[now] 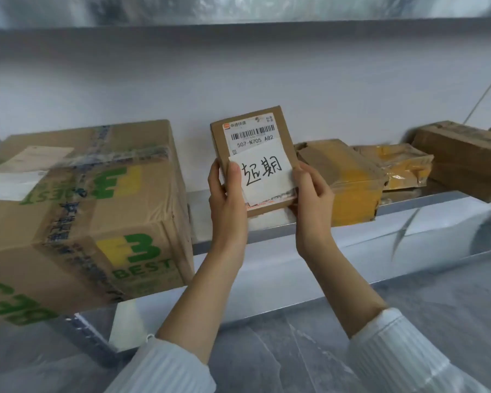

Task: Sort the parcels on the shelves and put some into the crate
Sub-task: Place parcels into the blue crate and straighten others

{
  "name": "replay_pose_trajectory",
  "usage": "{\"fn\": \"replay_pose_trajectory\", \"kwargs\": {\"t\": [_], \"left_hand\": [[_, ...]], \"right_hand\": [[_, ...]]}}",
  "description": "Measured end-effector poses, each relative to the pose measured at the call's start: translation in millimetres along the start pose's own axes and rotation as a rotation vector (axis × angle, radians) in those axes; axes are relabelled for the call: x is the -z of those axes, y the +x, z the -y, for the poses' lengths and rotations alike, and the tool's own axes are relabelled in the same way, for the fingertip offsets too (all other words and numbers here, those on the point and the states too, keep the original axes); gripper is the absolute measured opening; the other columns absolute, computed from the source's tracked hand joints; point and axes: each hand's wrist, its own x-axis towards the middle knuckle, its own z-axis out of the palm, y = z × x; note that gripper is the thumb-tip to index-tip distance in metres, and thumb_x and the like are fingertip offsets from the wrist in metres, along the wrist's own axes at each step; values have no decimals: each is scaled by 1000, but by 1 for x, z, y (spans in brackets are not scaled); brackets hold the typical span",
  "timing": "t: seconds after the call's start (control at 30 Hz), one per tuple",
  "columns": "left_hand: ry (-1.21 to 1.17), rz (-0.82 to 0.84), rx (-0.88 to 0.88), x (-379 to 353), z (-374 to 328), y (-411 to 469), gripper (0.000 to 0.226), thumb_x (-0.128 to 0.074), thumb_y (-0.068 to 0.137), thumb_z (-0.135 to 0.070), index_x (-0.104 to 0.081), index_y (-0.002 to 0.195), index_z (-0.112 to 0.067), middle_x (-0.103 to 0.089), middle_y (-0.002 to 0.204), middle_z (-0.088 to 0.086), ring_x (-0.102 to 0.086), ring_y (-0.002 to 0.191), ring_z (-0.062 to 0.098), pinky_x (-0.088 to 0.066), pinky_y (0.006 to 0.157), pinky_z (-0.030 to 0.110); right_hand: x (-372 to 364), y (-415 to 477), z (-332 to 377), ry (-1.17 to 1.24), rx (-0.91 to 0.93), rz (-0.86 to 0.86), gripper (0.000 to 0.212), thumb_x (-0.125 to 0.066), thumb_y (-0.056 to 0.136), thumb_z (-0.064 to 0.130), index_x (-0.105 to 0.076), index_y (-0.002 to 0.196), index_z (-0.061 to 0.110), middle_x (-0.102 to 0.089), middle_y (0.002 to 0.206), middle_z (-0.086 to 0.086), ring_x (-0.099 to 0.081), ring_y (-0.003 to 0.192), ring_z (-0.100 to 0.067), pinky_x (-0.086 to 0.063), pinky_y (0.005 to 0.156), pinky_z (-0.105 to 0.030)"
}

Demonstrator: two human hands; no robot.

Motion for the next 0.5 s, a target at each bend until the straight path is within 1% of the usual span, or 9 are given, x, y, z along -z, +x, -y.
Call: {"fn": "replay_pose_trajectory", "kwargs": {"t": [0.07, 0.2, 0.23, 0.3, 0.33, 0.37, 0.43, 0.47, 0.5], "left_hand": [[9, -3, 1, -10, -1, -1, 40, -36, 96, -55, -37, 135, -45, -67, 112, -16, -66, 102, 9, -55, 87, 35], [18, 3, -7, -24, -20, -5, 40, -36, 99, -47, -39, 138, -38, -64, 119, -15, -64, 104, 3, -55, 78, 19], [28, 6, 4, -26, -27, -7, 41, -35, 99, -47, -38, 139, -37, -63, 121, -14, -64, 105, 4, -55, 78, 18], [56, 7, 35, -27, -41, -13, 43, -35, 99, -47, -37, 141, -36, -61, 126, -12, -62, 109, 5, -56, 84, 22], [64, 6, 51, -28, -50, -18, 44, -36, 99, -47, -37, 142, -35, -60, 127, -12, -61, 110, 5, -56, 87, 26], [65, 5, 68, -28, -61, -23, 45, -36, 99, -46, -37, 142, -34, -60, 129, -10, -61, 111, 6, -55, 89, 28], [56, 1, 100, -27, -80, -34, 46, -37, 99, -44, -38, 142, -29, -59, 130, -7, -61, 112, 7, -55, 90, 30], [50, -15, 110, -26, -89, -40, 46, -37, 100, -43, -38, 142, -27, -59, 131, -5, -61, 113, 8, -55, 90, 31], [47, -38, 132, -23, -102, -49, 46, -38, 100, -42, -38, 142, -25, -59, 131, -3, -61, 113, 9, -55, 90, 31]], "right_hand": [[5, 4, 10, -44, 3, -30, 37, -55, 80, 34, -69, 110, 17, -73, 102, -4, -65, 89, -13, -53, 74, -32], [15, 4, 34, -117, 0, -1, 40, -50, 80, 36, -65, 116, 25, -72, 102, -1, -63, 82, -11, -48, 64, -25], [15, 2, 40, -137, -8, 12, 42, -47, 81, 35, -62, 119, 24, -70, 100, 0, -61, 78, -7, -46, 61, -20], [13, -3, 56, -189, -6, 40, 45, -40, 86, 30, -57, 125, 19, -67, 99, 2, -57, 72, 0, -42, 55, -11], [12, -6, 64, -216, -10, 49, 46, -36, 87, 29, -55, 128, 18, -67, 104, 1, -59, 76, 0, -43, 56, -10], [10, -10, 74, -248, -22, 64, 48, -34, 88, 30, -53, 131, 18, -67, 113, 1, -62, 86, -2, -46, 62, -12], [6, -19, 94, -282, -53, 113, 51, -33, 92, 35, -48, 138, 18, -61, 129, 1, -59, 113, -8, -51, 84, -22], [3, -23, 104, -294, -65, 149, 51, -34, 94, 37, -46, 140, 16, -59, 134, 0, -56, 120, -11, -50, 93, -28], [0, -30, 117, -312, -86, 182, 50, -34, 98, 38, -45, 141, 14, -58, 135, -1, -55, 122, -13, -49, 97, -30]]}}
